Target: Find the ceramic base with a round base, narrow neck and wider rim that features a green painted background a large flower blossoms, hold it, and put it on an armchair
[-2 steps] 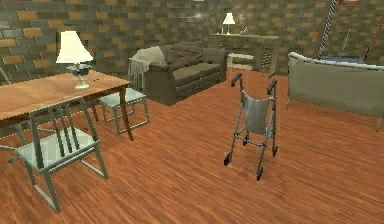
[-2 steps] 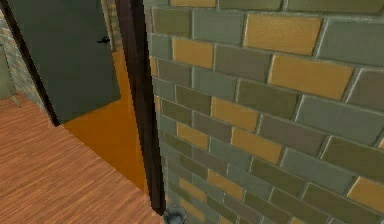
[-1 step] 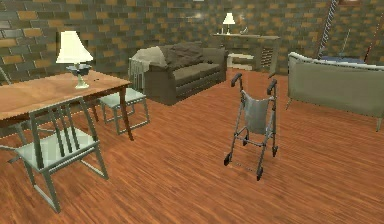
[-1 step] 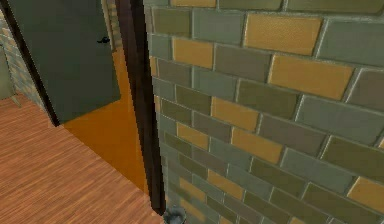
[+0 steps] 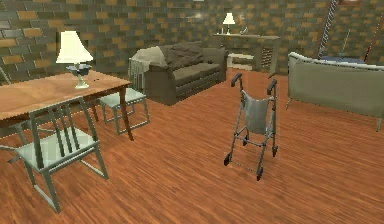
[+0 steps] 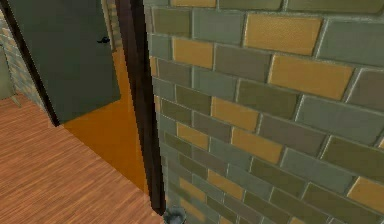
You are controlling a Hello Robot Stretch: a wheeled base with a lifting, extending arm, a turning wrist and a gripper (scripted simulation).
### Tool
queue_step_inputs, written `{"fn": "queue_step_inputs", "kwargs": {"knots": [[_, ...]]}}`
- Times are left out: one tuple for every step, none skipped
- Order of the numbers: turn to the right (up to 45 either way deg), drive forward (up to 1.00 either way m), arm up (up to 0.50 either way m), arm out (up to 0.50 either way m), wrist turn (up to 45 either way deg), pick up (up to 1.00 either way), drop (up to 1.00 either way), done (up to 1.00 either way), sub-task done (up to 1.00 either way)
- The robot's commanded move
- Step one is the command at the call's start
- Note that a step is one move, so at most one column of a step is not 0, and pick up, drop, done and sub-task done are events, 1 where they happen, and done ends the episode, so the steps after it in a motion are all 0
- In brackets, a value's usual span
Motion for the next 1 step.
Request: {"fn": "queue_step_inputs", "kwargs": {"knots": [[0.0, 0.00, -0.30, 0.00, 0.0, 0.00, 0.00, 0.00, 0.00]]}}
